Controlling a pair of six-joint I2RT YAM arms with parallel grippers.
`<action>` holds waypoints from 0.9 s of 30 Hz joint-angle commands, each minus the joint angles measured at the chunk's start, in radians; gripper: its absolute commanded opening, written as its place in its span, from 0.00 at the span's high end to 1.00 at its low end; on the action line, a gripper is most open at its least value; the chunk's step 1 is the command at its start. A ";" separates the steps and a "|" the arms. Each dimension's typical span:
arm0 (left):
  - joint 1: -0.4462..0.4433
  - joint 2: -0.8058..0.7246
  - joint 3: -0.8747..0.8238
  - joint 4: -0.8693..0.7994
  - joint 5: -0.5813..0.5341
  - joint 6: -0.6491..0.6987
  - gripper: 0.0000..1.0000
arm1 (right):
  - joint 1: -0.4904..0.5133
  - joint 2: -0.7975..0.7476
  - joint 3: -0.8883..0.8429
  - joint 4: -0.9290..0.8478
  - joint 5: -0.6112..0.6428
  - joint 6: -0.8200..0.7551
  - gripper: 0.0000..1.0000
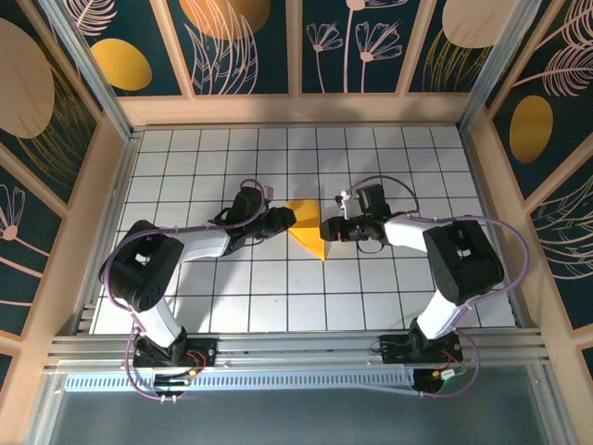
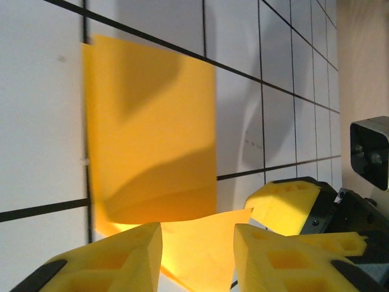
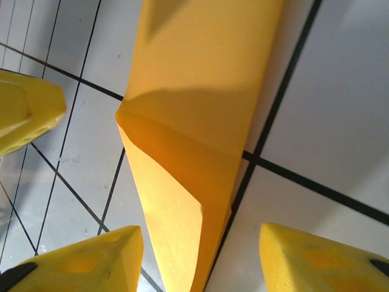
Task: Fold a paper plane with a square sheet of paper (fold left side to right side)
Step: Fourth fold the wing at the center of the table.
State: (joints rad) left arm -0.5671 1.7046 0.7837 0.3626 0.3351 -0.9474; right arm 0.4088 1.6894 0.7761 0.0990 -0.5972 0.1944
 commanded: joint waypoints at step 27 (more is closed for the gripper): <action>0.065 0.232 0.116 0.114 0.179 0.006 0.68 | 0.007 -0.071 -0.054 0.084 -0.007 0.017 1.00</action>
State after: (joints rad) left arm -0.5083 1.9091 0.8658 0.4614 0.4919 -0.9474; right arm 0.4187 1.6497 0.7425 0.1570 -0.6182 0.1967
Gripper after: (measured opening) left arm 0.339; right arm 0.048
